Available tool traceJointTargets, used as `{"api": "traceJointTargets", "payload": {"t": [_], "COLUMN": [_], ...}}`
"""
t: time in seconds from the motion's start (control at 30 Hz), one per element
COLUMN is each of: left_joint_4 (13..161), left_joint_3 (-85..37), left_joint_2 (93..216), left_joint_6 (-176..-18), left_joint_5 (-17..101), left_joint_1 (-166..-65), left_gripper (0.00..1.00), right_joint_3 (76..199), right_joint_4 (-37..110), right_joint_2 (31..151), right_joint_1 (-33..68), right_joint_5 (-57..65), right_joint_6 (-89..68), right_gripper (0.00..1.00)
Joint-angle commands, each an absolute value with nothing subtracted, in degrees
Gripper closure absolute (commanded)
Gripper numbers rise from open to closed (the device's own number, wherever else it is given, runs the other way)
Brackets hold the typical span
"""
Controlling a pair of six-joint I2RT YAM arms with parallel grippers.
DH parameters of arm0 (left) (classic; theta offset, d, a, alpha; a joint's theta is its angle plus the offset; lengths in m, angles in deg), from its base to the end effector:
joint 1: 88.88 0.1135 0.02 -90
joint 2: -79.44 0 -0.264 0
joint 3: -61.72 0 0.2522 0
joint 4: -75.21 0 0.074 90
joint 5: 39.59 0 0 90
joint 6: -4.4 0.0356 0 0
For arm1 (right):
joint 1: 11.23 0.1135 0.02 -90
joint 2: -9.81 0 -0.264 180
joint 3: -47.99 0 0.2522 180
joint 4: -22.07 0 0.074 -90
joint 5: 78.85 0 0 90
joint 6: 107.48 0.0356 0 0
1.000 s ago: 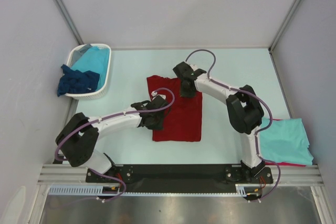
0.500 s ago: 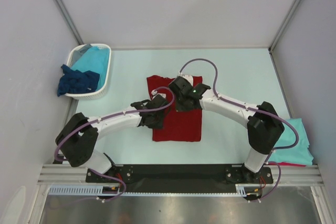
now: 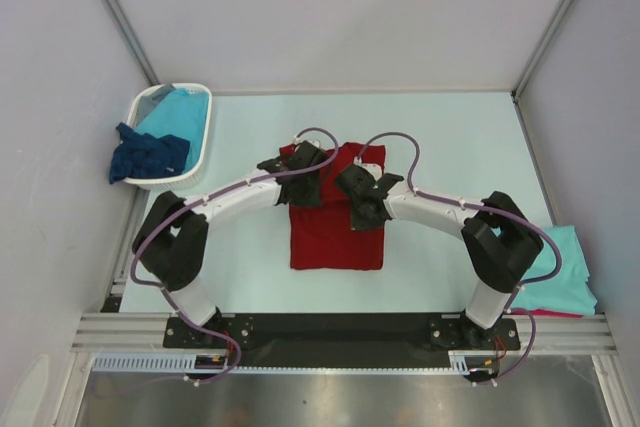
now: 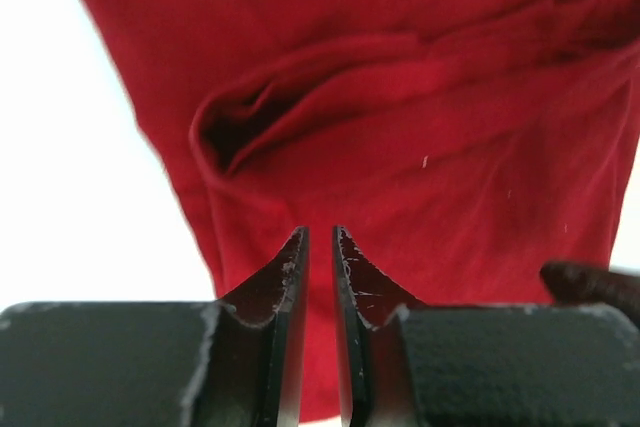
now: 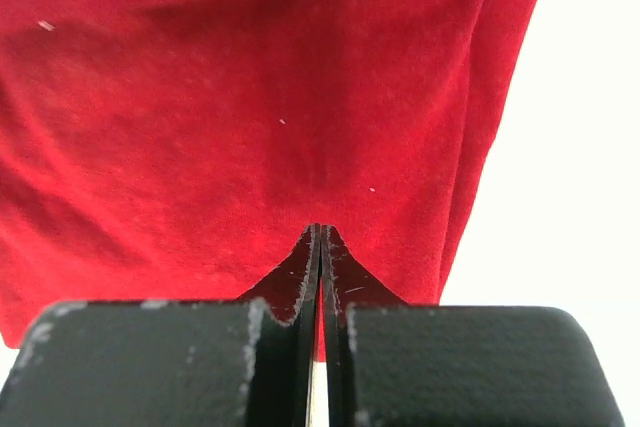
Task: Fold and stack the t-shirts
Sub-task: Fold the folded rectangular tshirt in 1/3 of the way
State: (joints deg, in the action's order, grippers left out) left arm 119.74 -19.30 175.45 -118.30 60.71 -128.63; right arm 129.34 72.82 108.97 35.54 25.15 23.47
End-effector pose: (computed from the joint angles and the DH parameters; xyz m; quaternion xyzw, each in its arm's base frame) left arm 0.2705 -0.2167 0.2169 0.0355 0.9606 -0.0848 0.2624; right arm 0.2404 0.2432 0.1960 -0.0269 0.9751 0.0416 0.2161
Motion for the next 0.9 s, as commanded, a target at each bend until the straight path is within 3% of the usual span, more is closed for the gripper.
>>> {"api": "traceJointTargets", "payload": {"t": [0.0, 0.37, 0.87], "left_joint_4": [118.4, 117.2, 120.7], "left_joint_3": [-22.9, -25.7, -34.1], "left_joint_2": [180.1, 188.9, 187.3], "left_joint_6": [-117.7, -119.1, -117.3], "left_joint_5": [59.5, 57.3, 60.6], "left_joint_1": [-127.5, -126.5, -124.1], "left_gripper": [0.81, 0.82, 0.82], "right_joint_3": [127.9, 124.2, 121.9], "right_joint_4": [71.0, 69.2, 67.3], "right_joint_2": [108.6, 109.5, 111.9], "right_joint_1": [35.3, 34.1, 34.3], "right_joint_5": [24.7, 22.1, 20.3], "right_joint_6": [24.0, 23.4, 22.7], "right_gripper": [1.00, 1.00, 1.00]}}
